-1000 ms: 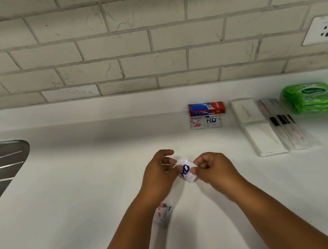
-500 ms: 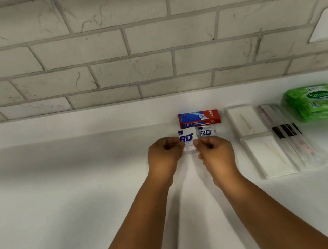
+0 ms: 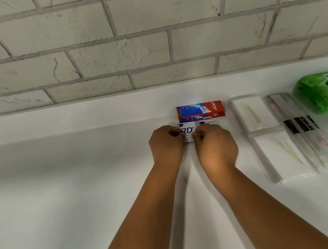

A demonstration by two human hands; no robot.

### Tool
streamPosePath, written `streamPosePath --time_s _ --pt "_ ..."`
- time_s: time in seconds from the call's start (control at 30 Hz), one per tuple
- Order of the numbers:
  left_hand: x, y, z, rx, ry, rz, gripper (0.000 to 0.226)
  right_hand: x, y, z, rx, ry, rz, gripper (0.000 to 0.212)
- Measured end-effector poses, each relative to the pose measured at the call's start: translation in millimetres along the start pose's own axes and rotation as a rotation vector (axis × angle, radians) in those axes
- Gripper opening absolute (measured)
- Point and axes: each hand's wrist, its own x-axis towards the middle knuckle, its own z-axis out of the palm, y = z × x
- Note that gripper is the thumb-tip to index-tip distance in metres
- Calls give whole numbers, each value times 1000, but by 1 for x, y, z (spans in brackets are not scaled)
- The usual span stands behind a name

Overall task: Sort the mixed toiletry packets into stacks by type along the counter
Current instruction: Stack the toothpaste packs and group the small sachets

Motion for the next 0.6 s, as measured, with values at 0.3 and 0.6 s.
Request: streamPosePath --time_s 0.3,0.6 --pt "-7 9 -5 70 -3 5 13 -1 -2 -9 10 -8 -4 22" --pt "-47 -7 -75 115 6 72 26 -48 -19 -57 257 -81 -123 19"
